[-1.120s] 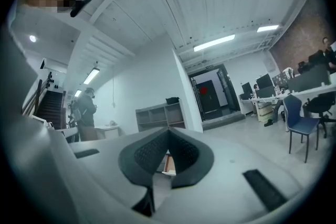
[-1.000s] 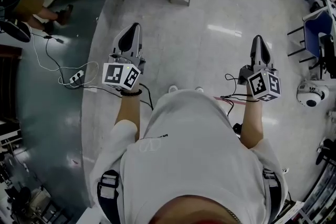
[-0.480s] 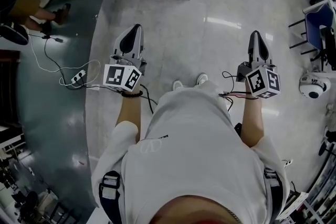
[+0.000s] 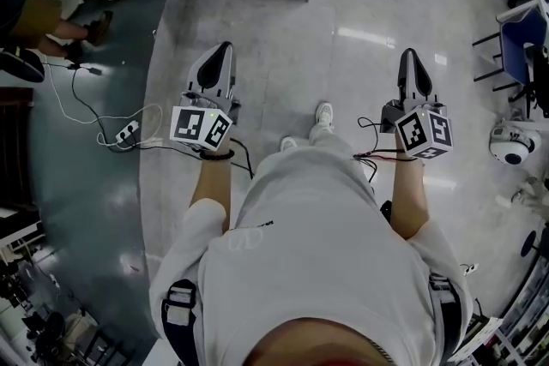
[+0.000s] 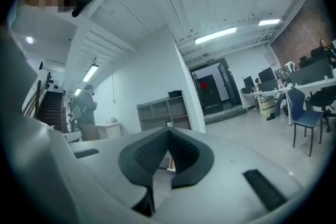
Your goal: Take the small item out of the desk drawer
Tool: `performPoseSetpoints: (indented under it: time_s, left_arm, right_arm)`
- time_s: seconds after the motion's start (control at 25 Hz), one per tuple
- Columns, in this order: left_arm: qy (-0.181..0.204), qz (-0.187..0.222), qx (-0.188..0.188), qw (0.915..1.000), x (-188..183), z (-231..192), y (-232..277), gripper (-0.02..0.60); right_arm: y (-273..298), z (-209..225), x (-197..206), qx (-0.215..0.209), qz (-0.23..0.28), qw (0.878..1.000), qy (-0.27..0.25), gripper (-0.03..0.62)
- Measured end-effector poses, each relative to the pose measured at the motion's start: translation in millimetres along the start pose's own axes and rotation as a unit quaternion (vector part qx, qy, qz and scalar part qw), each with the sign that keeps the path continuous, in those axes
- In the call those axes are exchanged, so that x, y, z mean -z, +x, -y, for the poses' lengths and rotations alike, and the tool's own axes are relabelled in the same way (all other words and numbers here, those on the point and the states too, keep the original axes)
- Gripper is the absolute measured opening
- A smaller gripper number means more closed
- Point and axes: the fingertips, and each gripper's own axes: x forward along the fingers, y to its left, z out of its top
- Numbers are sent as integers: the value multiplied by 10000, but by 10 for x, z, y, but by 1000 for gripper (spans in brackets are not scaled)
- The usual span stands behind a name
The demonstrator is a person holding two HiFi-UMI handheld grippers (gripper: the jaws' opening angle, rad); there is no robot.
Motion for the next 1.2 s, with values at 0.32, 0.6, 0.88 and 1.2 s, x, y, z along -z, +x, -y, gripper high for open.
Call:
performPoseSetpoints:
  time_s: [0.32, 0.6, 0.88, 1.2]
  left_arm:
    - [95, -51, -137, 9998, -4, 14, 781, -2]
    - [161, -43, -502, 9986, 26, 41, 1514, -2]
    - [113, -213, -533, 9983, 269, 150, 2050, -2]
    - [-3, -312, -510, 9982, 388, -166, 2414, -2]
  right_arm:
    - [753, 388, 19, -423, -213, 9989, 71, -2]
    - [1432, 872, -142, -841, -323, 9959, 73, -2]
    - [1863, 1158, 13, -1126, -587, 9918, 136, -2]
    - [2397, 1110, 222, -1269, -833, 9884, 62, -2]
